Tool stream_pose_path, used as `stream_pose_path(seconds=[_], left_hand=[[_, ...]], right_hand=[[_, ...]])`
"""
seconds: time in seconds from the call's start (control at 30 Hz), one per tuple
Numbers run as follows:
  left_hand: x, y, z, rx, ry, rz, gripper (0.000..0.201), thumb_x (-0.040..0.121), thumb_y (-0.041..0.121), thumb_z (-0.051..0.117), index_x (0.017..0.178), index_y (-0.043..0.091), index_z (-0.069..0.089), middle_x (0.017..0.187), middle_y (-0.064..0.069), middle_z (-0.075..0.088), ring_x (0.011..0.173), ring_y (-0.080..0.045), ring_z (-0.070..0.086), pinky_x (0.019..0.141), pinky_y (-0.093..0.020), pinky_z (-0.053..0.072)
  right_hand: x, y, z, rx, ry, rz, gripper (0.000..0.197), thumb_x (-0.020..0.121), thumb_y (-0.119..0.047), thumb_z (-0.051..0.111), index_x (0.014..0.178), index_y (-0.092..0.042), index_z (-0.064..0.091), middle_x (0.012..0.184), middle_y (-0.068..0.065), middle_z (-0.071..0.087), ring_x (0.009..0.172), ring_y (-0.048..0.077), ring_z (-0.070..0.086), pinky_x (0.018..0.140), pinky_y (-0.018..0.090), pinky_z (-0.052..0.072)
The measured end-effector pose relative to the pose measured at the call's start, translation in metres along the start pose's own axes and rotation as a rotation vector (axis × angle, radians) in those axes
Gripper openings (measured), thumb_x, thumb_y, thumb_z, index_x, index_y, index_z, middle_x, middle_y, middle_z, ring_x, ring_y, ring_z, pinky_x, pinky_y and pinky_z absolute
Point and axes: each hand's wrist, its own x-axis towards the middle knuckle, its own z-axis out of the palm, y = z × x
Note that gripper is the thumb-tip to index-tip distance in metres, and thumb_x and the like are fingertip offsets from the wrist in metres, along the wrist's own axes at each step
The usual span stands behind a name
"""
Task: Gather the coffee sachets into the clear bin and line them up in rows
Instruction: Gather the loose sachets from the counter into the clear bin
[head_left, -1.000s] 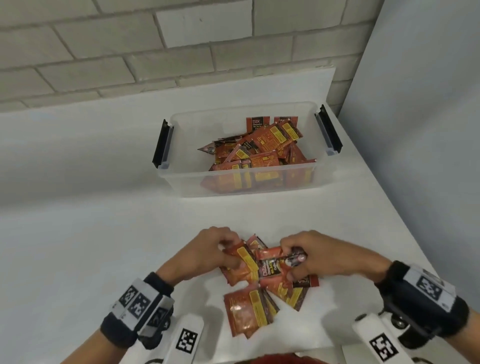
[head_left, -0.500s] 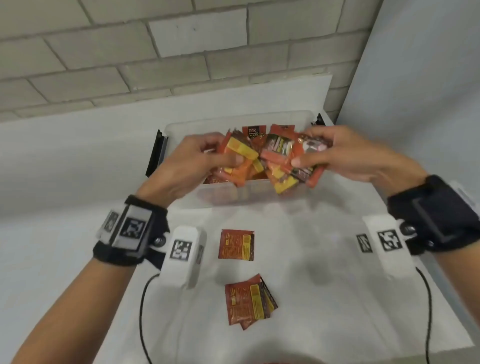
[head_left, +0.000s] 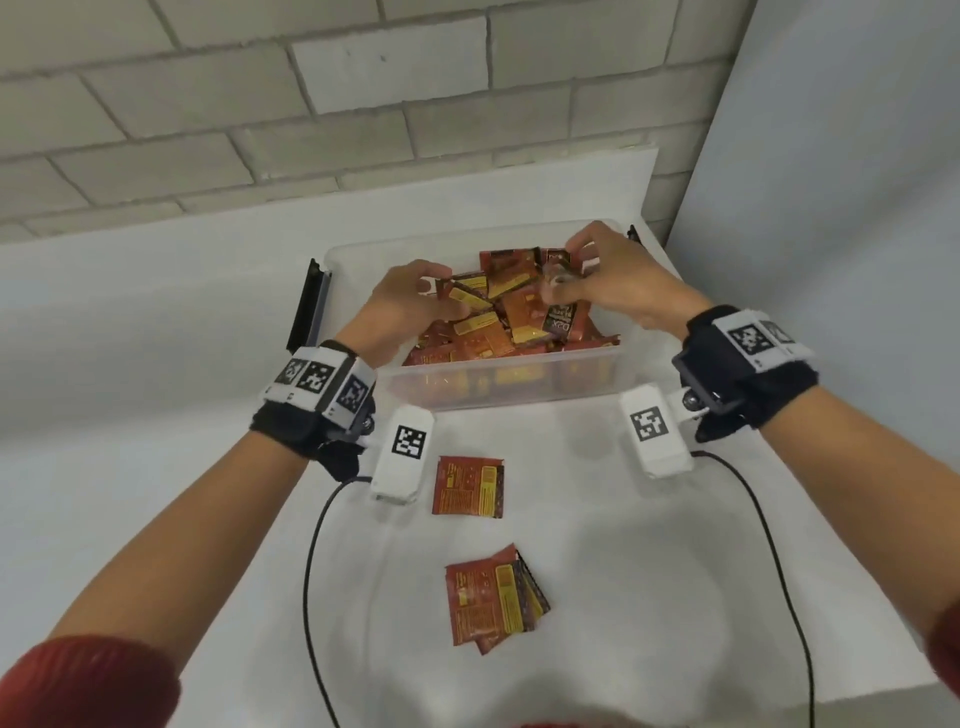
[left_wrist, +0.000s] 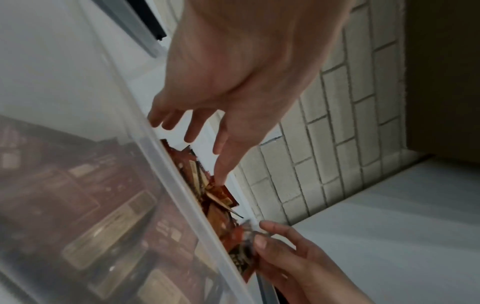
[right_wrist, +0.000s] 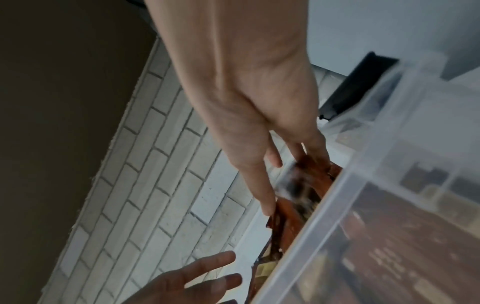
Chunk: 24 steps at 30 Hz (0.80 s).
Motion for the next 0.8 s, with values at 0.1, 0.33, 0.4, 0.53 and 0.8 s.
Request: stream_pose_path(seconds=[0.1, 0.33, 0.4, 0.53, 0.8], left_hand=[[-0.024, -0.001, -0.004, 0.137, 0.025, 0.179, 0.038, 0.082, 0.013, 0.073, 0.118, 0.019, 0.062, 0.116, 0.002, 0.057, 0.098, -0.01, 0.054, 0.066, -0.011, 0.042], [-0.084, -0.028, 0.007, 0.501, -0.587, 0.344, 0.027, 0.091, 0.019, 0.064, 0.117, 0.025, 0.061, 0.117, 0.01, 0.06, 0.108, -0.004, 0.055, 0.089, -0.018, 0.047], [-0.089, -0.045, 0.021, 0.628, -0.583, 0.325, 0.04, 0.094, 0.021, 0.06, 0.133, 0.023, 0.052, 0.134, 0.006, 0.051, 0.123, -0.01, 0.045, 0.099, -0.02, 0.039], [-0.098, -0.066, 0.037, 0.743, -0.507, 0.188, 0.062, 0.095, 0.02, 0.057, 0.149, 0.027, 0.026, 0.147, -0.001, 0.034, 0.13, -0.022, 0.028, 0.108, -0.039, 0.032], [-0.112, -0.085, 0.027, 0.595, -0.467, 0.054, 0.034, 0.093, 0.025, 0.061, 0.123, 0.014, 0.052, 0.112, -0.004, 0.05, 0.101, -0.018, 0.051, 0.085, -0.026, 0.043]], right_hand=[[-0.019, -0.007, -0.004, -0.238, 0.094, -0.133, 0.049, 0.077, -0.032, 0.079, 0.115, -0.015, 0.053, 0.117, 0.004, 0.053, 0.106, 0.019, 0.048, 0.077, 0.029, 0.037], [-0.137, -0.008, 0.059, -0.305, -0.512, -0.255, 0.027, 0.081, -0.039, 0.074, 0.092, -0.019, 0.061, 0.093, -0.007, 0.058, 0.084, 0.009, 0.053, 0.07, 0.024, 0.043], [-0.159, 0.002, 0.085, -0.401, -0.63, -0.275, 0.049, 0.08, -0.052, 0.07, 0.114, -0.02, 0.056, 0.112, -0.005, 0.052, 0.103, 0.013, 0.046, 0.087, 0.031, 0.044], [-0.181, 0.024, 0.118, -0.582, -0.624, -0.361, 0.074, 0.078, -0.056, 0.068, 0.135, -0.018, 0.04, 0.126, -0.001, 0.036, 0.112, 0.016, 0.03, 0.096, 0.033, 0.036], [-0.18, 0.039, 0.108, -0.463, -0.579, -0.234, 0.045, 0.086, -0.039, 0.068, 0.112, -0.015, 0.041, 0.117, 0.0, 0.031, 0.112, 0.014, 0.028, 0.096, 0.027, 0.034]])
